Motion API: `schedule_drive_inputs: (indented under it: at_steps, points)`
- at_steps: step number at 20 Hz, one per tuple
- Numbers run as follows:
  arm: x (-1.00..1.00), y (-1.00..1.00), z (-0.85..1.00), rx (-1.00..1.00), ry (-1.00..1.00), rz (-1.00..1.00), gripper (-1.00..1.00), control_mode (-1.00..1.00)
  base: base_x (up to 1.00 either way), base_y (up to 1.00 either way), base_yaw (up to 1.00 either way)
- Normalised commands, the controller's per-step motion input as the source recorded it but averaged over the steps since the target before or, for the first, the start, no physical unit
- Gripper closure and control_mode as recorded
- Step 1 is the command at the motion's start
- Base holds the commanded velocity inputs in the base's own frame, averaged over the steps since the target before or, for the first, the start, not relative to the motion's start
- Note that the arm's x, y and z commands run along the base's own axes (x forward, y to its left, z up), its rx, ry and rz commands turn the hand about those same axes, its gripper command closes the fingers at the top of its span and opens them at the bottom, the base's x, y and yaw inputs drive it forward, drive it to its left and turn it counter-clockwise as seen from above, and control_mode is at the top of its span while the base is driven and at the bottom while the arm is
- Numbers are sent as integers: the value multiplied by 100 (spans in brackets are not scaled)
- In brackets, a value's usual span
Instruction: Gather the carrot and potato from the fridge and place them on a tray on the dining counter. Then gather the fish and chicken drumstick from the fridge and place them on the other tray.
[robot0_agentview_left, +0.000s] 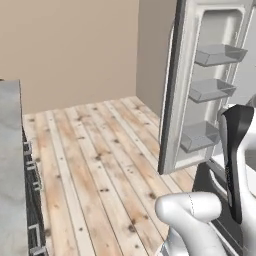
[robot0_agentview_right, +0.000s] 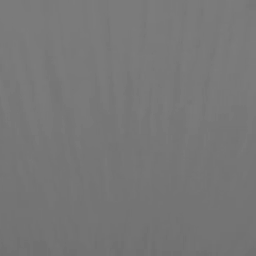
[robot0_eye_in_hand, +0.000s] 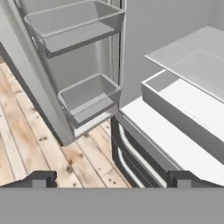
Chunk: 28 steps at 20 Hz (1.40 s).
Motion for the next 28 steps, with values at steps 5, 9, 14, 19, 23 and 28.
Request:
schedule_drive_inputs:
  at_steps: [5, 9, 14, 19, 23, 28]
  points:
    - [0, 0, 0, 0, 0, 0, -100, 100, 17, 20, -41]
    - [0, 0, 0, 0, 0, 0, -100, 100, 49, 55, -33]
    - [0, 0, 0, 0, 0, 0, -100, 100, 17, -1, -45]
    - [0, 0, 0, 0, 0, 0, -100, 100, 18, -6, -58]
    - [0, 0, 0, 0, 0, 0, -100, 100, 31, 0, -63]
    - [0, 0, 0, 0, 0, 0, -100, 100, 44, 11, -61]
